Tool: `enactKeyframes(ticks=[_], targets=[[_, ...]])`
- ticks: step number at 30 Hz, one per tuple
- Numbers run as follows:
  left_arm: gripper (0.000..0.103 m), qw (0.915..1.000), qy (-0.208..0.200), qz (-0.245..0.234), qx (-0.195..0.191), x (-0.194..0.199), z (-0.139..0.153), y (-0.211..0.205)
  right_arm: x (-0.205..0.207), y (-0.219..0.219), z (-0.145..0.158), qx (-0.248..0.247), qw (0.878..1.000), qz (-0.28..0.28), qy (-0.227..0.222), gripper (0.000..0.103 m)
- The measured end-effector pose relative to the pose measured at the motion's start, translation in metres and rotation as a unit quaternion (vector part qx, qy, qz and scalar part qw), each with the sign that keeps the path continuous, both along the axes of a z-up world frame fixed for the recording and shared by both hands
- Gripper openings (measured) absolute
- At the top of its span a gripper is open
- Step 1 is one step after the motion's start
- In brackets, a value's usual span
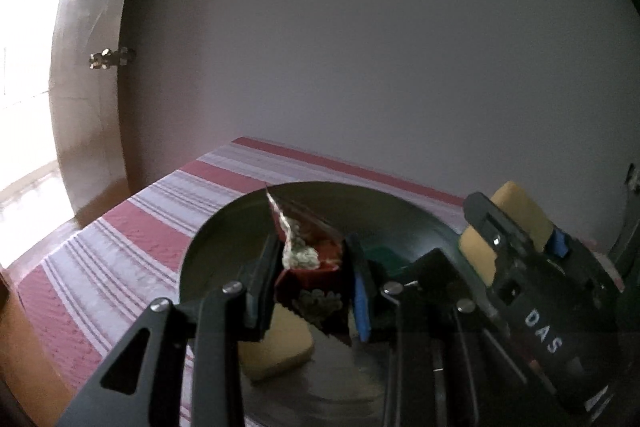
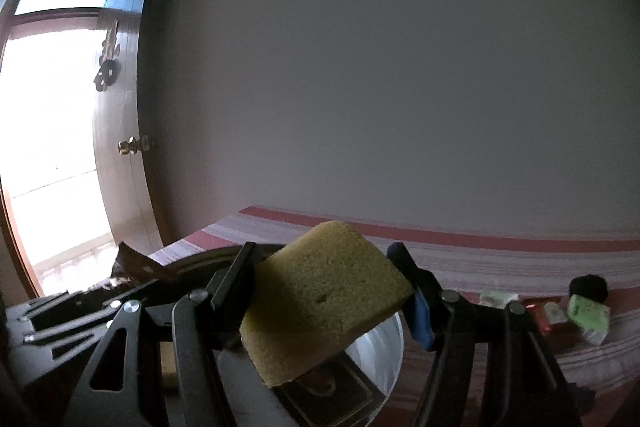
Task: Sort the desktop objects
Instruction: 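Carry the yellow sponge and the chip packet over the steel pan, then open the left tool to drop the chip packet while the right tool releases the sponge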
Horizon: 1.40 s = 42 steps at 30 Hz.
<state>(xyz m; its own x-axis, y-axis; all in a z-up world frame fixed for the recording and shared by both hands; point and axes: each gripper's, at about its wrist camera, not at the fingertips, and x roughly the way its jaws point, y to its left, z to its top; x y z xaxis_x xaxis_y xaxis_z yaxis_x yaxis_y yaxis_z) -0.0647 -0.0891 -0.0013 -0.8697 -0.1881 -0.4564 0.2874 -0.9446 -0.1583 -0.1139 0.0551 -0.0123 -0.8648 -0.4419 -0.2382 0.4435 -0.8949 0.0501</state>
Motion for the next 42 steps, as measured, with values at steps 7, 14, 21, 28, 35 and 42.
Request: enactKeyframes(ticks=[7, 14, 21, 28, 35, 42], targets=[[0.03, 0.9996, -0.022, 0.01, -0.01, -0.01, -0.008, -0.003, 0.0, -0.002, -0.005, 0.008, 1.0, -0.006, 0.009, 0.068], [0.03, 0.9989, -0.037, 0.026, -0.016, -0.016, -0.012, -0.009, 0.004, -0.006, -0.01, 0.028, 0.999, 0.005, 0.016, 0.068], [0.03, 0.9977, -0.052, 0.039, -0.018, -0.02, -0.017, -0.014, 0.006, -0.007, -0.014, 0.038, 0.999, 0.012, 0.014, 0.068], [0.03, 0.9963, -0.07, 0.048, -0.015, -0.026, -0.023, -0.018, 0.001, -0.005, -0.017, 0.034, 0.999, 0.014, 0.002, 0.069], [0.051, 0.9953, -0.075, 0.06, -0.011, -0.027, -0.022, -0.018, 0.002, -0.005, -0.018, 0.032, 0.999, 0.018, -0.002, 0.09], [0.086, 0.9942, -0.067, 0.082, -0.023, -0.022, -0.017, -0.017, 0.011, 0.006, -0.012, 0.01, 1.0, 0.003, 0.023, 0.093]])
